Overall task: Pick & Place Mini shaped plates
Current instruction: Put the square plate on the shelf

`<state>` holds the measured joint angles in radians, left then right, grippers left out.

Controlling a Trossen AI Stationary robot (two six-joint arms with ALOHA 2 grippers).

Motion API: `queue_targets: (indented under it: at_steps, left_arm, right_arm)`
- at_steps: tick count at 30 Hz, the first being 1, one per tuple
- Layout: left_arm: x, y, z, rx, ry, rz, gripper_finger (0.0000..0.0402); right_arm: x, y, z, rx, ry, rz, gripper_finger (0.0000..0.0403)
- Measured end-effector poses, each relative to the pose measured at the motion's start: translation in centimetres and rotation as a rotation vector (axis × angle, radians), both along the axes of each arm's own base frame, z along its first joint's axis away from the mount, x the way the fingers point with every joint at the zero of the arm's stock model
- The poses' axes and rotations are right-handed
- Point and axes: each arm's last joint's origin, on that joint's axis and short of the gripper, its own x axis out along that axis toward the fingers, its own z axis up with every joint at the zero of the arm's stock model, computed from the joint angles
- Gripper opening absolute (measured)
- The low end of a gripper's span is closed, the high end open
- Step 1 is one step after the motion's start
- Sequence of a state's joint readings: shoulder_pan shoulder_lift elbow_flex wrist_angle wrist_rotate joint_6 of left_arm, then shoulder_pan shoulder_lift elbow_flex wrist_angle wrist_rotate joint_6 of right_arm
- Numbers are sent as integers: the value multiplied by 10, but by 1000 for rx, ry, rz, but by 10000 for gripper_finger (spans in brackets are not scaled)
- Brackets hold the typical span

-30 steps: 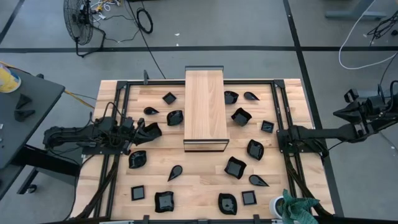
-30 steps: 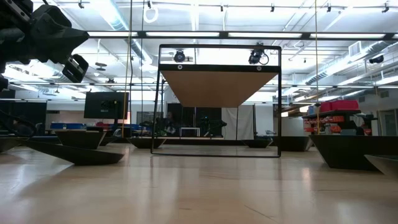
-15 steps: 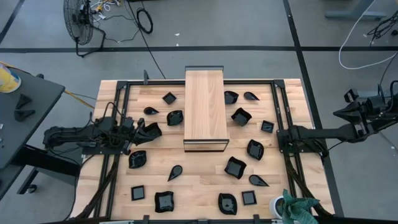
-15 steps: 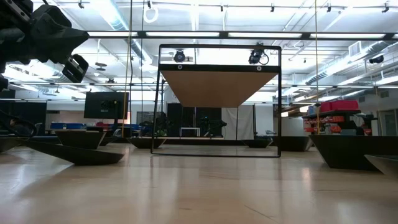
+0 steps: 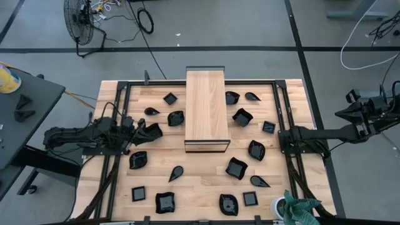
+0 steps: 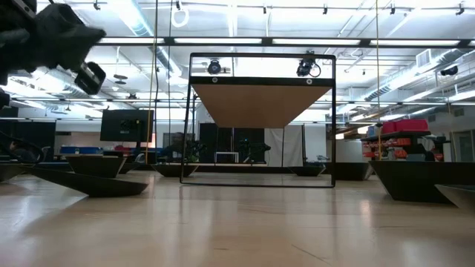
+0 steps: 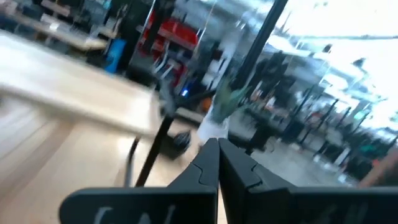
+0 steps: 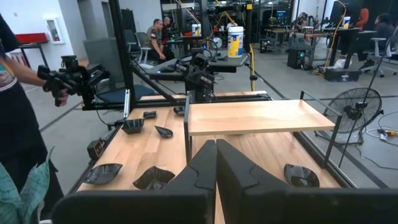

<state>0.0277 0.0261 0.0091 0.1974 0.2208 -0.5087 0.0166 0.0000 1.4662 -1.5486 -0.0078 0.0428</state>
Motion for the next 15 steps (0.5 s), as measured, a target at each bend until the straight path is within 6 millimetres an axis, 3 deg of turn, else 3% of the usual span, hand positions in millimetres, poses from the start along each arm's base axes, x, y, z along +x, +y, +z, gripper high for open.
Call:
queue_targets:
  at_steps: [3, 10, 15]
  left_arm:
    - [-4, 0, 15, 11, -44, -6, 3]
    - [-25, -1, 72, 61, -187, 5, 3]
    - [-48, -2, 105, 189, -100, 31, 3]
  right_arm:
    - [0, 0, 0, 0, 0, 0, 10]
    - [0, 0, 0, 0, 0, 0, 10]
    - [0, 0, 0, 0, 0, 0, 10]
